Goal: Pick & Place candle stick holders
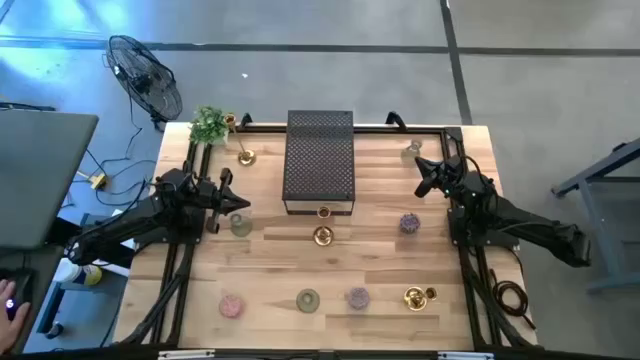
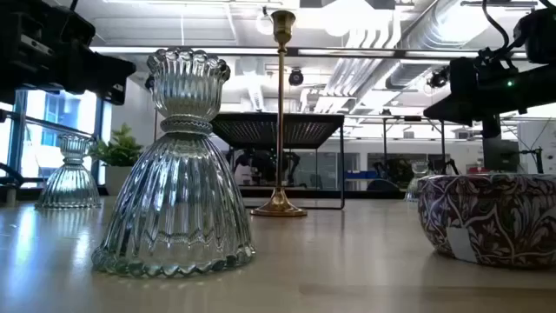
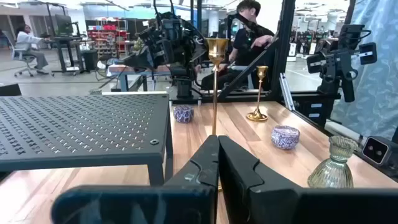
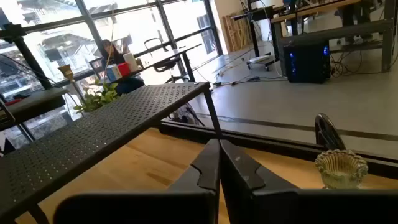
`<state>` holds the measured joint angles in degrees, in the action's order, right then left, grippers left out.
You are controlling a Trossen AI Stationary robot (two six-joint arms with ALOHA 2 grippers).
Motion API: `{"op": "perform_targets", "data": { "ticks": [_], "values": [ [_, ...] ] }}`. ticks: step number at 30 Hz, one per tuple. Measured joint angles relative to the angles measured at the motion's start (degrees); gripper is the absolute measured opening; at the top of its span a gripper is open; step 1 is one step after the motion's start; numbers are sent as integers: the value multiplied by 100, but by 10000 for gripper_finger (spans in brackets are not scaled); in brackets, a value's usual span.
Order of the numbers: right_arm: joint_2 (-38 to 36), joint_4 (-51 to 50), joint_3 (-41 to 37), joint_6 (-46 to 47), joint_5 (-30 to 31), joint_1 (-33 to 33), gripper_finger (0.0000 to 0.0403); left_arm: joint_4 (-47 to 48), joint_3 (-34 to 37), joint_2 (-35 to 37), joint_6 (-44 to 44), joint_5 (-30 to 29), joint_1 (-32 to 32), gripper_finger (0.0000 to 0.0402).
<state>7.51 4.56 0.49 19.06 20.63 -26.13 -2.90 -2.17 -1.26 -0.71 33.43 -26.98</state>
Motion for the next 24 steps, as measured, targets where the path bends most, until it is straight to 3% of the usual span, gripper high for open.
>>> {"op": "perform_targets", "data": {
  "ticks": [21,24],
  "values": [
    [2,-2,0,-1,9,-2,1,47,-3,98,8,33,-139,1],
    [11,-4,0,-1,1,-2,0,36,-2,83,34,-390,210,1]
  ]
}}
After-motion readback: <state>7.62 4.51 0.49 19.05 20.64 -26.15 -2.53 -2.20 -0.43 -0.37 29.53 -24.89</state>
